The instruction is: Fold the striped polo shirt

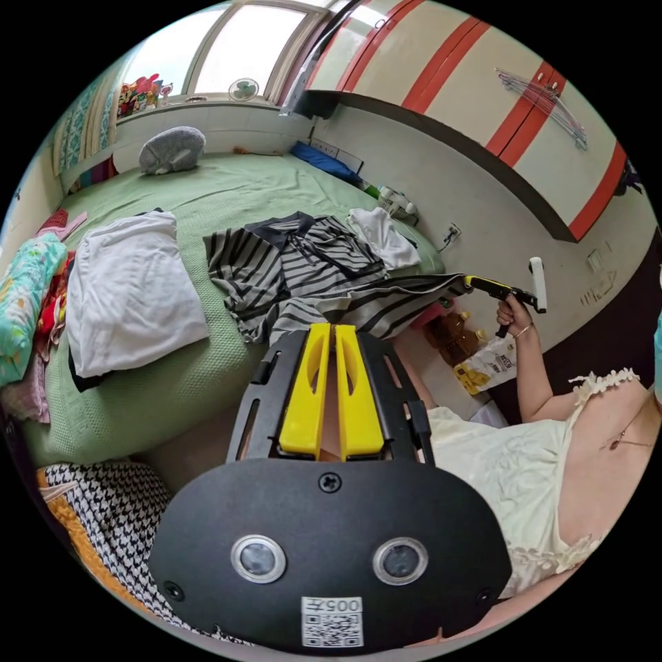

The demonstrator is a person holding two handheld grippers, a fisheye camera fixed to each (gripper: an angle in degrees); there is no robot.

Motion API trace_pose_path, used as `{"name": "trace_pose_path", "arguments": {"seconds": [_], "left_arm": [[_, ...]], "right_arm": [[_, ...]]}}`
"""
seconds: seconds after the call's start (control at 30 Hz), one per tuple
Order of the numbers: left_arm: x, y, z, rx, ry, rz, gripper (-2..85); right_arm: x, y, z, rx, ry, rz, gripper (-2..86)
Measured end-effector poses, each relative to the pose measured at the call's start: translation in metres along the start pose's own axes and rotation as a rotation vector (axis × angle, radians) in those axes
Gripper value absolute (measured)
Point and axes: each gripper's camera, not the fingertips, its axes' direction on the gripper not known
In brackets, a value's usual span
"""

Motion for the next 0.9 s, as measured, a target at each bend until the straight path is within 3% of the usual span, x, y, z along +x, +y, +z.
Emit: {"name": "trace_pose_path", "arguments": {"seconds": [0.5, 0.63, 0.77, 0.9], "left_arm": [[0.052, 0.030, -0.031, -0.119, 0.023, 0.049, 1.0], [0.045, 0.047, 0.008, -0.263, 0.022, -0.014, 2.2], [0.039, 0.067, 0.041, -0.449, -0.049, -0.057, 1.7], [0.030, 0.076, 0.039, -0.495, -0.067, -0.107, 1.1]], "right_arm": [[0.003, 0.002, -0.027, -0.146, 0.144, -0.012, -1.5], [0.016, -0.001, 0.008, -0.296, 0.077, 0.017, -1.4], [0.018, 0.003, 0.063, -0.583, 0.062, -0.053, -1.5], [0.017, -0.002, 0.076, -0.666, 0.106, -0.108, -1.0]]}}
